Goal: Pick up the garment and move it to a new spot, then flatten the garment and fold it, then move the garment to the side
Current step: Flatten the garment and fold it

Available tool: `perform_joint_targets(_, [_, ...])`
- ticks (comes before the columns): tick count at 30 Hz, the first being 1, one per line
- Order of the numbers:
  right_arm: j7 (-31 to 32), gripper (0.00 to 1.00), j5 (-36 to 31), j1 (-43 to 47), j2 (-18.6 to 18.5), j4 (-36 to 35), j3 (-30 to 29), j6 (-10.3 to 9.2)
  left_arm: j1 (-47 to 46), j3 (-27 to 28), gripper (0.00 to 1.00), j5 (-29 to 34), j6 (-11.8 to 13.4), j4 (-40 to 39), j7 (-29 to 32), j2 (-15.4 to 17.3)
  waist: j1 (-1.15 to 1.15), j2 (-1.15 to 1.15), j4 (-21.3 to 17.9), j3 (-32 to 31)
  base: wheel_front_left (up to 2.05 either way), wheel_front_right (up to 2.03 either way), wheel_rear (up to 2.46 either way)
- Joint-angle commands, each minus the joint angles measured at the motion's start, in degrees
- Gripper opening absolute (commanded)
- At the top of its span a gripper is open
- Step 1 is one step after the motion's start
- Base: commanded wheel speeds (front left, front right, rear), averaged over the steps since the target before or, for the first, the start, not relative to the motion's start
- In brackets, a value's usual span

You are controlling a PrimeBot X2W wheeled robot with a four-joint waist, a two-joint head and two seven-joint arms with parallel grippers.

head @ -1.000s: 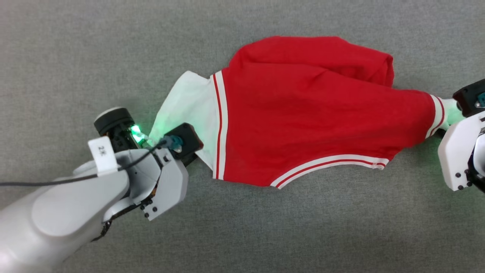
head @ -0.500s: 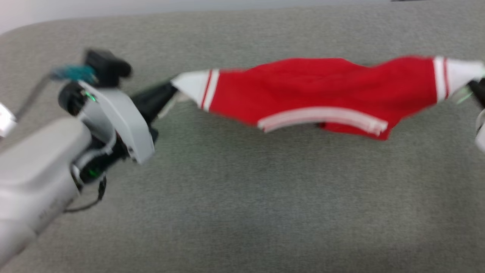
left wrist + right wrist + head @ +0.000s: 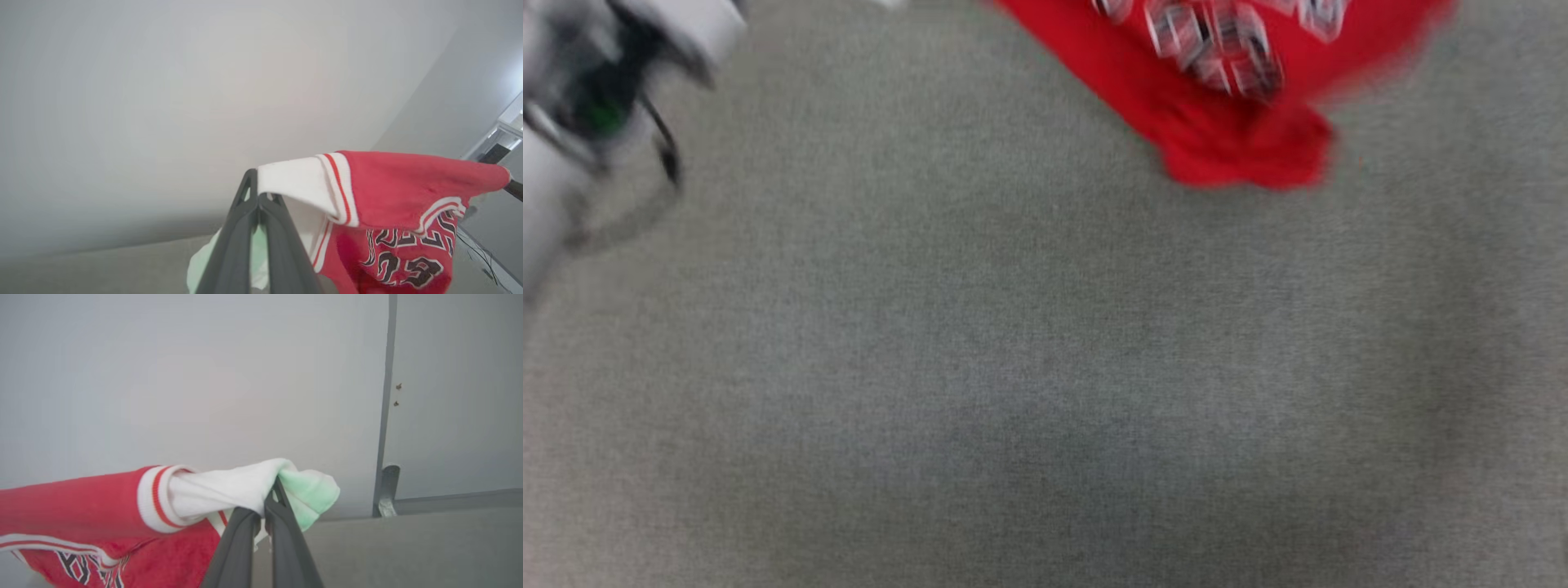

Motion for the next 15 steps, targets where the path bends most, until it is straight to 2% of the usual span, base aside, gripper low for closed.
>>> perform_joint_targets(1, [-1.14, 0.00, -0.51, -3.65, 1.35, 1.72, -0.91, -0.10, -2.60, 1.03, 0.00, 0.23, 0.18, 3.35, -0.91, -0.32, 0.00, 0.00, 0.40, 2.55, 0.00, 0.00, 0.00])
perform_joint_targets(3, [-3.94, 0.00, -1.25, -10.37, 4.01, 5.37, -3.58, -0.11, -6.84, 2.77, 0.00, 0.03, 0.18, 8.54, -2.38, -2.47, 0.00, 0.00, 0.13, 3.61, 0.00, 0.00, 0.00])
perform_joint_targets(6, [-8.92, 0.00, -4.67, -19.26, 5.04, 9.54, -5.51, -0.11, -13.49, 5.54, 0.00, 0.28, 0.18, 14.43, -4.95, -4.42, 0.00, 0.00, -0.07, 4.70, 0.00, 0.00, 0.00])
perform_joint_targets(9, [-13.34, 0.00, -7.00, -25.44, 5.45, 13.52, -7.36, -0.12, -17.50, 7.34, 0.00, 1.38, 0.20, 16.47, -6.82, -5.19, 0.00, 0.00, -0.20, 4.90, 0.00, 0.00, 0.00])
perform_joint_targets(12, [-15.36, 0.00, -8.10, -27.85, 4.68, 17.44, -7.20, -0.12, -17.79, 8.05, 0.00, 1.98, 0.20, 15.67, -7.54, -5.55, 0.00, 0.00, -0.13, 4.07, 0.00, 0.00, 0.00])
perform_joint_targets(15, [-14.50, 0.00, -7.13, -24.85, 3.75, 19.96, -4.16, -0.11, -13.95, 6.96, 0.00, 1.31, 0.19, 13.06, -6.86, -5.25, 0.00, 0.00, -0.01, 3.24, 0.00, 0.00, 0.00])
